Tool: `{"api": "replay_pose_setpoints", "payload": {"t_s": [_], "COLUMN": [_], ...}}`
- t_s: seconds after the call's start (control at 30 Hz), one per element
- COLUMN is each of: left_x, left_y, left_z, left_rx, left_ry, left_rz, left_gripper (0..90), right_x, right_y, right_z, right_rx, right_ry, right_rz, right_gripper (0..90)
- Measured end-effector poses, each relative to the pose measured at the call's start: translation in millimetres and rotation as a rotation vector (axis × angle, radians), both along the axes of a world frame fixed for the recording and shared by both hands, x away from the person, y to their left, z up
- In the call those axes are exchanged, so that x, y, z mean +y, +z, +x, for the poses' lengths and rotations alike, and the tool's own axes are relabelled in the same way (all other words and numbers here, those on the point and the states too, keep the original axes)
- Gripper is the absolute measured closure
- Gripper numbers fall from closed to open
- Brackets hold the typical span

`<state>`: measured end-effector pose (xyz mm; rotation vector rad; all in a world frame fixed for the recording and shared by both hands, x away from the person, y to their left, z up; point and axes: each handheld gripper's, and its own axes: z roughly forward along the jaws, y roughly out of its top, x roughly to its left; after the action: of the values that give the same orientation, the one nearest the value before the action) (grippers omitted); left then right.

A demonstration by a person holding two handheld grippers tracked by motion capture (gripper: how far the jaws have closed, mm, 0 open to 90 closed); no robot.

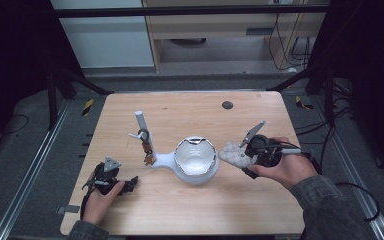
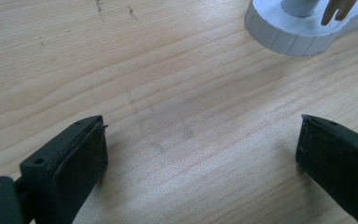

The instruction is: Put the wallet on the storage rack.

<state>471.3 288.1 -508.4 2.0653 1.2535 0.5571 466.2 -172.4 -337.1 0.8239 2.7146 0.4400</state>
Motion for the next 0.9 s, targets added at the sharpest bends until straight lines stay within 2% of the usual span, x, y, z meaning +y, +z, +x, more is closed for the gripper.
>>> {"api": "replay_pose_setpoints", "payload": {"t_s": [0.3,0.9], "left_x": [0.0,-0.1], "left_y": [0.0,-0.1], "left_z": [0.0,0.1], "left_rx": [0.0,-0.002], "left_ry": [0.0,0.0], "left_rz": [0.0,0.0], "left_gripper": [1.5,1.5], "right_x": [16.6,55.3], "right_y": [7.5,5.9], "right_z": [0.2,1.6], "right_rx": [-0.006,0.009], "right_ry": [0.036,0.116], "right_rz": [-0.028,-0.062], "right_gripper": [31.9,31.9]}}
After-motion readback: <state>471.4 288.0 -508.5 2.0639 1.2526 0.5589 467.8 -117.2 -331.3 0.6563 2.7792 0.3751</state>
